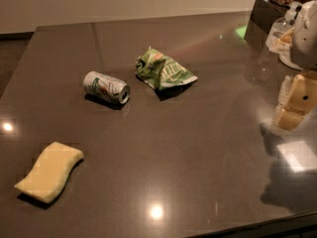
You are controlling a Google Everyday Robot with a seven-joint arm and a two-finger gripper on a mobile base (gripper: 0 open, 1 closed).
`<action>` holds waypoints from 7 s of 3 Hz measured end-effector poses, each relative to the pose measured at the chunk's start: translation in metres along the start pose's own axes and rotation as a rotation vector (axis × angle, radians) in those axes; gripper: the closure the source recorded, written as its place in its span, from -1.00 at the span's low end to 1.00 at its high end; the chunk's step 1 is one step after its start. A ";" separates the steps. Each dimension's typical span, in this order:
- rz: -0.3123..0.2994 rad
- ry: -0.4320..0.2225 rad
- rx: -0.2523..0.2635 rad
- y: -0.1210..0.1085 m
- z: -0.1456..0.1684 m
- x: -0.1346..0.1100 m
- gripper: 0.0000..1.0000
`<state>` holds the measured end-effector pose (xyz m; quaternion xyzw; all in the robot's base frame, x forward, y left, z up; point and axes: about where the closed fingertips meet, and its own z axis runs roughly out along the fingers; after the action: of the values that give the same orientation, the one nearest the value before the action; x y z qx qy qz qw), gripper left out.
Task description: Pick sponge
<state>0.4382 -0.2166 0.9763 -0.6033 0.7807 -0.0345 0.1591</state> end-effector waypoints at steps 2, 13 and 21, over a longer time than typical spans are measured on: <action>-0.050 -0.029 -0.047 -0.002 0.018 -0.029 -1.00; -0.668 -0.261 -0.451 0.195 0.162 -0.346 -0.68; -0.560 -0.444 -0.430 0.080 0.055 -0.291 1.00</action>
Offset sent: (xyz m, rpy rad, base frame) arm 0.0242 0.0475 -0.0235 0.0330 0.0864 0.1112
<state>0.4436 0.0897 0.9645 -0.8046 0.5226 0.2182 0.1785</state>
